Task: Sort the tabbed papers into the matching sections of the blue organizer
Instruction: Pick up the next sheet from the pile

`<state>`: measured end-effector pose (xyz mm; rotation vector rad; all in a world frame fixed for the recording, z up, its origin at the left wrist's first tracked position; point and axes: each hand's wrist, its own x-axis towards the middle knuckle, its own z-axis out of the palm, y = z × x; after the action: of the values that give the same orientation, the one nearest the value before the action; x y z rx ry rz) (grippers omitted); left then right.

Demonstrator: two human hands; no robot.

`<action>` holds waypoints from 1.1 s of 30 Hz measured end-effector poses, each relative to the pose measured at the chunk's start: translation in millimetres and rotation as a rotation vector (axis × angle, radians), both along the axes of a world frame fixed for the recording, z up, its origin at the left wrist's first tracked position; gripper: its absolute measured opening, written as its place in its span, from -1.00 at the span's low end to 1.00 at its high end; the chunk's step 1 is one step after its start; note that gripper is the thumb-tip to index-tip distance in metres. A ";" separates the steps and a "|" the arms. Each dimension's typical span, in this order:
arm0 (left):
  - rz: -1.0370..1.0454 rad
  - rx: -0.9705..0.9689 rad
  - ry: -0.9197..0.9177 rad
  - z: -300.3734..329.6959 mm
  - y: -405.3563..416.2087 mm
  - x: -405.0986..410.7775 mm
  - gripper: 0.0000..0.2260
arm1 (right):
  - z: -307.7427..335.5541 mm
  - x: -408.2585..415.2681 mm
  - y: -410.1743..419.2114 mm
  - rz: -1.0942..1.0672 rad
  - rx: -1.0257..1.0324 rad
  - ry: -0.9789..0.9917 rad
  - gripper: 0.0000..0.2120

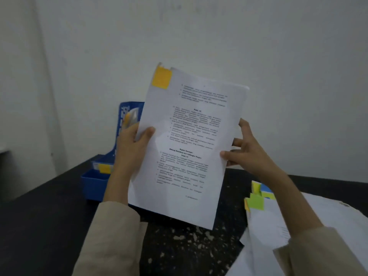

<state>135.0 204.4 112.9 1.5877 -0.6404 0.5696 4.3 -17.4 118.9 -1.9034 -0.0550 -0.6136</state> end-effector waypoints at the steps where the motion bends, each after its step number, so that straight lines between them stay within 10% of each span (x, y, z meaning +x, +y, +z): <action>1: 0.035 -0.015 0.006 -2.0 9.8 4.2 -0.82 | -2.1 8.8 9.4 0.009 -0.005 -0.018 -0.24; 15: 0.643 0.168 -0.271 40.4 158.8 23.9 -0.65 | -25.1 82.9 94.4 0.178 -0.397 0.045 -0.74; 33: 1.022 0.316 -0.353 56.9 183.0 55.0 -0.79 | -26.1 133.0 170.4 0.171 -0.632 0.186 -0.49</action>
<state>190.0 387.5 169.8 2.0926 -0.1135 1.5849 137.3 152.9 92.8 -2.5246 -0.3202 -0.3158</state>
